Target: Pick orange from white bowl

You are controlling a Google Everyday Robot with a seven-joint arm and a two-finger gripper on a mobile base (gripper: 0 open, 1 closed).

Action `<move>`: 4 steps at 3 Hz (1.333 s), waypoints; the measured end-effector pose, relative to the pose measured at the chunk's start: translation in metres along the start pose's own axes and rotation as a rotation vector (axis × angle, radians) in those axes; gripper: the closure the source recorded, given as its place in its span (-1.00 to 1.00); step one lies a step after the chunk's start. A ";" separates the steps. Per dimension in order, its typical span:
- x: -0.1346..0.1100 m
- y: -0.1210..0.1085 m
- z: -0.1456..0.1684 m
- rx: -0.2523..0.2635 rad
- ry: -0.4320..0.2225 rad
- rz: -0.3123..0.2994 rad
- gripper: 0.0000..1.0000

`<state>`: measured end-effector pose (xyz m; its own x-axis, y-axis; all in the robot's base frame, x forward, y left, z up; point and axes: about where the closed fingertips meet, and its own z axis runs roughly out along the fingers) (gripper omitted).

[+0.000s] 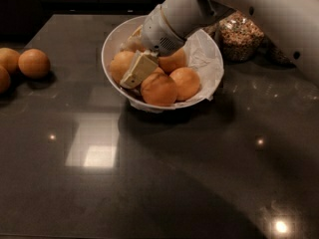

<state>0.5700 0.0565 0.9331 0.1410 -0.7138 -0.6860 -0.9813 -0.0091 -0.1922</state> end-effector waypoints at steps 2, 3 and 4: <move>0.011 -0.011 0.019 -0.002 0.032 -0.004 -0.28; 0.016 -0.016 0.029 -0.007 0.051 -0.006 0.03; 0.015 -0.016 0.028 -0.007 0.051 -0.006 0.46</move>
Offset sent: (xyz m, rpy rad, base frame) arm 0.0351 0.0099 -0.0438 -0.0763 -0.0087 -0.0086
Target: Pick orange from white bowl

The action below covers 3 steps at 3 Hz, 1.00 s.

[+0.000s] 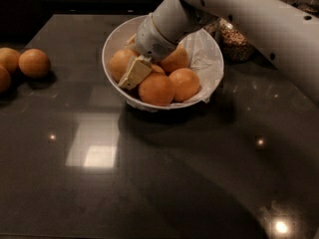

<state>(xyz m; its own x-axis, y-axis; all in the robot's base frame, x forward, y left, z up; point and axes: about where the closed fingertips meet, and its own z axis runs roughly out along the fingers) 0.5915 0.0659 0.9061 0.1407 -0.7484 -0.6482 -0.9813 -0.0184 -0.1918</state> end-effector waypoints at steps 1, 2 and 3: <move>0.000 0.000 0.000 0.000 0.000 0.000 0.93; -0.002 0.000 0.000 0.000 0.000 0.000 1.00; -0.004 -0.006 -0.031 0.054 -0.058 -0.002 1.00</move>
Offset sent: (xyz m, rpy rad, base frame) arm 0.0024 -0.0167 0.0236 0.0787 -0.0215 -0.0185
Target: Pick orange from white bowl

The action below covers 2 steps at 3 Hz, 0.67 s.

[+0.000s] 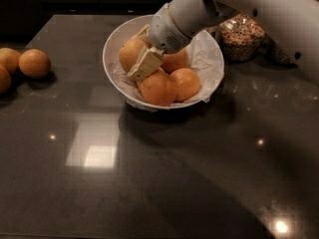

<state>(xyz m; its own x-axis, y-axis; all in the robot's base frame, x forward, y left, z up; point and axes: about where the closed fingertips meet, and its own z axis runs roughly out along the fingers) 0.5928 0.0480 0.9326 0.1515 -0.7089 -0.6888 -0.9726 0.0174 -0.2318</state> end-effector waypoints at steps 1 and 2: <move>0.000 -0.009 -0.041 0.074 -0.054 0.005 1.00; 0.005 -0.018 -0.076 0.120 -0.092 0.008 1.00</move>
Offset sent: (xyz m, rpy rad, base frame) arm 0.0107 -0.0992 0.0843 0.1654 -0.1250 -0.1065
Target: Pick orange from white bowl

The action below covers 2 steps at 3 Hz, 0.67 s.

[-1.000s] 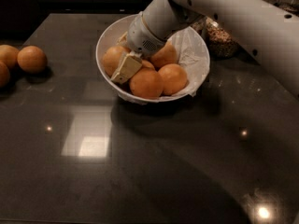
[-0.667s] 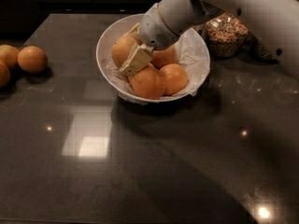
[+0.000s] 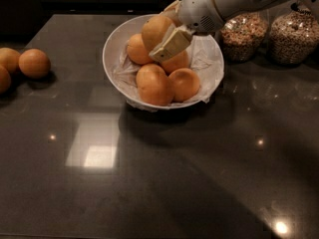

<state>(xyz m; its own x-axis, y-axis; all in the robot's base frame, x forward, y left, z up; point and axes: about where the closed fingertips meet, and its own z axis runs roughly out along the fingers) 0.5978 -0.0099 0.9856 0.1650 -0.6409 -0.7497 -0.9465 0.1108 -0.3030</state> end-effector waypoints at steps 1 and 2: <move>0.006 -0.009 -0.031 0.042 0.019 0.000 1.00; 0.030 -0.002 -0.062 0.062 0.133 -0.011 1.00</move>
Offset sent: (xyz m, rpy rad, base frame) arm -0.0111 -0.0994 0.0145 -0.2060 -0.0437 -0.1199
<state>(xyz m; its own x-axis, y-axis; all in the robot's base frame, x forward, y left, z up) 0.5871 -0.0763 1.0002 0.1333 -0.7370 -0.6626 -0.9250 0.1474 -0.3501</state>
